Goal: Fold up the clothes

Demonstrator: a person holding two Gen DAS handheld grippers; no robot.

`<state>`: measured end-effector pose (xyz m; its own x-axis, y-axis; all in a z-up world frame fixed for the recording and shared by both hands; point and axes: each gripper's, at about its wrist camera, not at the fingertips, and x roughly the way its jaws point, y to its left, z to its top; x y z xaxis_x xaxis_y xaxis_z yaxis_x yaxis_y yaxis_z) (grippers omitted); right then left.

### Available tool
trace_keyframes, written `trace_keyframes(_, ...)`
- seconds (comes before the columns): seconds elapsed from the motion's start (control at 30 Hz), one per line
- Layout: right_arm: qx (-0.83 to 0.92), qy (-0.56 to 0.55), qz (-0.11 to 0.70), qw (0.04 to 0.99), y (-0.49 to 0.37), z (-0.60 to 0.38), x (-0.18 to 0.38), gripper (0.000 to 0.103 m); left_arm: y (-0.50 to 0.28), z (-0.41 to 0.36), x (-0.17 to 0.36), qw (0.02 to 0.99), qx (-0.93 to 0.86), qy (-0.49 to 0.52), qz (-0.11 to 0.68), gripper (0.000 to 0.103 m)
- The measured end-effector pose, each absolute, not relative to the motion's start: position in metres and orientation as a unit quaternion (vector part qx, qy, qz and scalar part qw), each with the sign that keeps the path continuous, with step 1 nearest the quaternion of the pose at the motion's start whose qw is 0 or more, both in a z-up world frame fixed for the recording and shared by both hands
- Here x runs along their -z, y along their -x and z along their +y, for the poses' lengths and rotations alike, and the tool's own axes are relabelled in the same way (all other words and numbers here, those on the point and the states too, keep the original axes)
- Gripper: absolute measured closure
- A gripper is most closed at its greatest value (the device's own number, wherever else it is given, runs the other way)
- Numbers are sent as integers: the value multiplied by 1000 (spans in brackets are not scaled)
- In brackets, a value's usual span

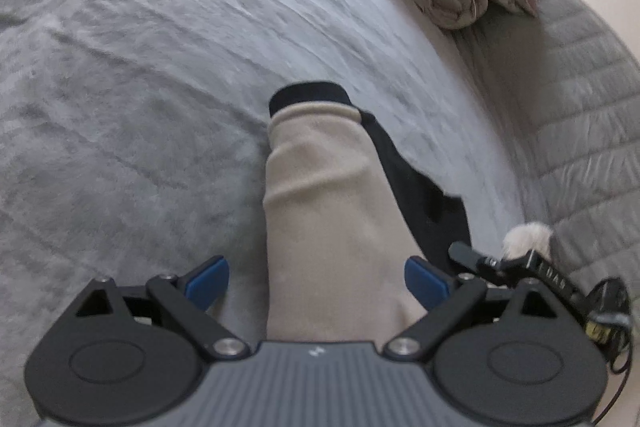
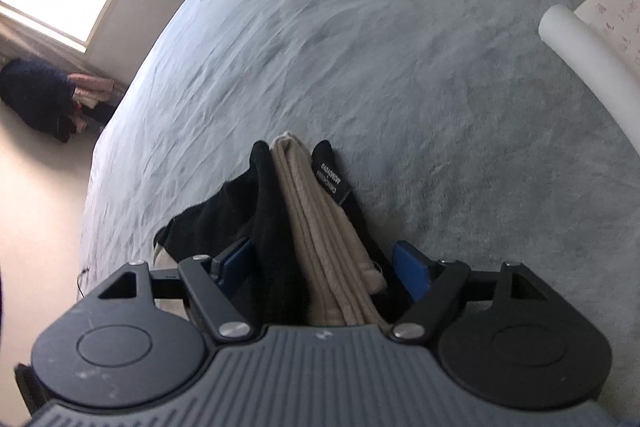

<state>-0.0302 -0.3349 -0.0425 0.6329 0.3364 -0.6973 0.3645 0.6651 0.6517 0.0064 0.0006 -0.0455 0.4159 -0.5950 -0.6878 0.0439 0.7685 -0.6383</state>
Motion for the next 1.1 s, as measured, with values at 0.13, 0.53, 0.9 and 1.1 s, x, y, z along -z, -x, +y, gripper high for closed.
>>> trace_keyframes(0.13,20,-423,425,800,35,-337,41,25,-7,8,49,785,191,318,496,10)
trace_keyframes(0.53,27,-444,418,792,48,-343,37,27,-2,17,55,771,177,364,492,25)
trace_keyframes(0.9,-2,-512,401,759,43,-345,61,47,-13,6,77,769,225,395,450,49)
trace_keyframes(1.1,-27,-531,391,751,43,-352,48,60,-17,0,64,766,236,404,440,65)
